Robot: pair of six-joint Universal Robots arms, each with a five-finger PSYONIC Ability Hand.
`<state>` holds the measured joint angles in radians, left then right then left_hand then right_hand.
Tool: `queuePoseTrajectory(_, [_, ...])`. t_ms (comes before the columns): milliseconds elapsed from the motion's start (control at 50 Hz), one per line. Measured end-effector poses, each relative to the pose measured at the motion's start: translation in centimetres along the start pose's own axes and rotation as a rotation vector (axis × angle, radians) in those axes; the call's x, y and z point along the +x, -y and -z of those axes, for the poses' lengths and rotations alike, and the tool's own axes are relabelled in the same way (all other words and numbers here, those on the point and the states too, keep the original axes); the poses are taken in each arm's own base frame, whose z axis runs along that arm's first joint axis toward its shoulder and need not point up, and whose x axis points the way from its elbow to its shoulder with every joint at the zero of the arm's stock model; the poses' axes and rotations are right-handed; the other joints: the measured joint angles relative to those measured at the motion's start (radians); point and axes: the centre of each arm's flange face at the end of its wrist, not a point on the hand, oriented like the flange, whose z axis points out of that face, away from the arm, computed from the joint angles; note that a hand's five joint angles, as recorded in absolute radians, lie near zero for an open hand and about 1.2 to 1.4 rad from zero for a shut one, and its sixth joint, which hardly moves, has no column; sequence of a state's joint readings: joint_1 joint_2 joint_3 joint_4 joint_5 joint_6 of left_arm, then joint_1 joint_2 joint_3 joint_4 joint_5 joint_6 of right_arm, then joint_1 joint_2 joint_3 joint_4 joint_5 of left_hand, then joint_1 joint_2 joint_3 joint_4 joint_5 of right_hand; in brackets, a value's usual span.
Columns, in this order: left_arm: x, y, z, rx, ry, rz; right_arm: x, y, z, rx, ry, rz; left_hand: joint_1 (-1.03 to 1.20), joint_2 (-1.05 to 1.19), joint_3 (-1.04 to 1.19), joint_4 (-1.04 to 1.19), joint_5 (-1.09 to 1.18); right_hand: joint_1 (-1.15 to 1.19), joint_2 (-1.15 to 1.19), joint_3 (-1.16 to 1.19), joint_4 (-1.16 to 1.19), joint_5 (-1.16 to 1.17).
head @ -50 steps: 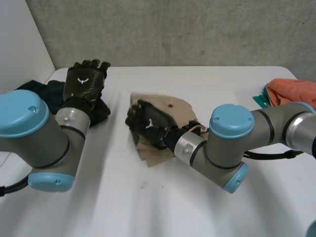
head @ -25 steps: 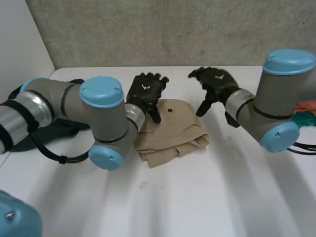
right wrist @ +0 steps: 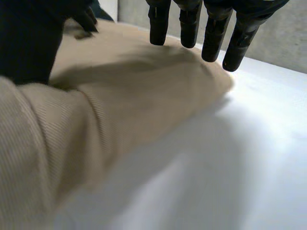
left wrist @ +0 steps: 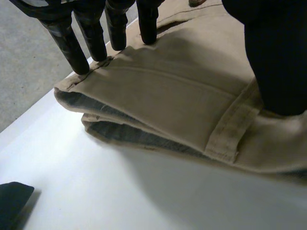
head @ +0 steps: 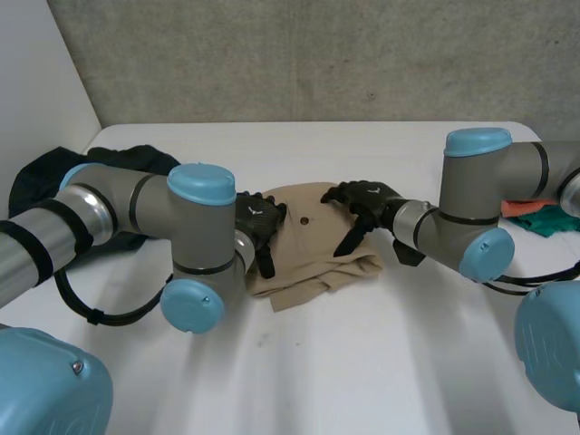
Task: Fold the laundry.
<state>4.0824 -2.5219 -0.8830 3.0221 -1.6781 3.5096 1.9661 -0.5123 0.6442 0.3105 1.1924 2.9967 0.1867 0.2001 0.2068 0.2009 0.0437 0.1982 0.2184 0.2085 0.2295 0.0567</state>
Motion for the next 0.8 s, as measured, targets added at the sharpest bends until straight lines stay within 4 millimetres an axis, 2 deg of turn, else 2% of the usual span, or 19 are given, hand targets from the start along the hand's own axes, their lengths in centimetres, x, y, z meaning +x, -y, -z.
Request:
queuePoseTrajectory(140, [-0.2,-0.3,-0.5,0.011,-0.026,-0.005,0.9,-0.8,0.0,-0.033,-0.074,0.119,-0.001,0.000,0.000,0.000,0.000,-0.022,0.000,0.000,0.000,0.000])
queuePoseTrajectory(300, [0.0,-0.3,-0.5,0.023,-0.069,0.002,0.4,-1.0,0.1,-0.043,-0.080,0.177,-0.001,0.000,0.000,0.000,0.000,-0.033,0.000,0.000,0.000,0.000])
queuePoseTrajectory(420, [-0.4,0.9,0.0,0.051,-0.064,0.011,0.2,0.4,0.7,-0.012,-0.080,0.196,-0.001,0.000,0.000,0.000,0.000,-0.033,0.000,0.000,0.000,0.000])
queuePoseTrajectory(460, [-0.7,1.5,0.3,0.066,-0.058,0.015,0.1,1.1,1.1,0.010,-0.085,0.205,-0.001,0.000,0.000,0.000,0.000,-0.033,0.000,0.000,0.000,0.000])
queuePoseTrajectory(480, [-1.5,3.1,1.0,0.102,-0.043,0.027,0.1,2.8,1.9,0.061,-0.098,0.226,-0.001,0.000,0.000,0.000,-0.001,-0.033,0.000,0.000,0.000,-0.002])
queuePoseTrajectory(520, [-2.0,4.1,1.6,0.127,-0.034,0.038,0.0,4.0,2.6,0.104,-0.113,0.244,-0.001,0.000,0.000,0.000,-0.001,-0.033,0.000,0.000,0.000,-0.002])
queuePoseTrajectory(540, [-2.6,5.2,2.2,0.154,-0.025,0.051,0.0,5.3,3.3,0.155,-0.134,0.265,-0.001,0.000,0.000,0.000,-0.001,-0.033,0.000,0.000,0.000,-0.004])
queuePoseTrajectory(640, [-4.9,9.0,5.0,0.256,-0.025,0.099,-0.4,8.4,6.4,0.302,-0.219,0.335,-0.001,0.000,0.000,0.000,-0.001,-0.033,0.000,0.000,0.000,-0.004])
queuePoseTrajectory(660, [-4.9,9.0,5.0,0.256,-0.025,0.099,-0.4,8.4,6.4,0.302,-0.219,0.335,-0.001,0.000,0.000,0.000,-0.001,-0.033,0.000,0.000,0.000,-0.004])
queuePoseTrajectory(680, [-5.8,10.3,6.4,0.299,-0.048,0.112,-0.5,8.5,6.7,0.309,-0.225,0.339,-0.001,0.000,0.000,0.000,-0.001,-0.033,0.000,0.000,0.000,-0.004])
queuePoseTrajectory(700, [-6.1,10.8,7.0,0.317,-0.061,0.116,-0.9,8.1,7.8,0.321,-0.241,0.353,-0.001,0.000,0.000,0.000,-0.001,-0.033,0.000,0.000,0.000,-0.004])
queuePoseTrajectory(780, [-6.9,12.3,9.5,0.383,-0.146,0.126,-2.2,5.9,8.5,0.278,-0.223,0.352,-0.001,0.000,0.000,0.000,-0.001,-0.033,0.000,0.000,0.000,-0.004])
queuePoseTrajectory(800, [-6.9,12.3,9.5,0.383,-0.146,0.126,-2.2,5.9,8.5,0.278,-0.223,0.352,-0.001,0.000,0.000,0.000,-0.001,-0.033,0.000,0.000,0.000,-0.004])
